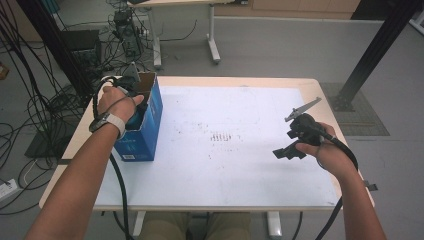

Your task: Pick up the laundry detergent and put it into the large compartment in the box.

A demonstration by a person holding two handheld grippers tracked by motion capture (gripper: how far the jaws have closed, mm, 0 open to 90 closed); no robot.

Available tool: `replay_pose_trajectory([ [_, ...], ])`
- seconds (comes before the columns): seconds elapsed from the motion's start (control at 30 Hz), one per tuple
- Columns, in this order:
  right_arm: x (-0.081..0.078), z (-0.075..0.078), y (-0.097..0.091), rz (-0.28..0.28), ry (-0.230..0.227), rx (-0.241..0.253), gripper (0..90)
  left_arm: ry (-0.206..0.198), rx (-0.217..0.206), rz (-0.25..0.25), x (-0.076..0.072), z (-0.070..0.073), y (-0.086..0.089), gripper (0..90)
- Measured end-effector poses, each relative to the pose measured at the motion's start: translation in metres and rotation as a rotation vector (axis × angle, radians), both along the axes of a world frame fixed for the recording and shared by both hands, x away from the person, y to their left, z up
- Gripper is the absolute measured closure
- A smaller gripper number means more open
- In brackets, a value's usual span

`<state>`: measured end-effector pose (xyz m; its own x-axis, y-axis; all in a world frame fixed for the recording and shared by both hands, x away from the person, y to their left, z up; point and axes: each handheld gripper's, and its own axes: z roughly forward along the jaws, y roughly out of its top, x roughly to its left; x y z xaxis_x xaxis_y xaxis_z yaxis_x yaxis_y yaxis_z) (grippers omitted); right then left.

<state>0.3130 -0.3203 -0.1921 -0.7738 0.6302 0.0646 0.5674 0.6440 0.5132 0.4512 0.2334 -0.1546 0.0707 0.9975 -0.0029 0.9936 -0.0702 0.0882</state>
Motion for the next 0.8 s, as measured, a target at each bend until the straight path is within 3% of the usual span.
replay_pose_trajectory([
  [0.1,0.0,0.0,0.001,0.001,0.0,0.001,7.3,0.003,-0.023,-0.004,0.001,0.001,0.005,31.3],
  [0.8,0.0,0.0,0.004,0.007,0.001,-0.002,7.3,0.003,-0.054,-0.011,-0.002,0.007,0.014,28.8],
])
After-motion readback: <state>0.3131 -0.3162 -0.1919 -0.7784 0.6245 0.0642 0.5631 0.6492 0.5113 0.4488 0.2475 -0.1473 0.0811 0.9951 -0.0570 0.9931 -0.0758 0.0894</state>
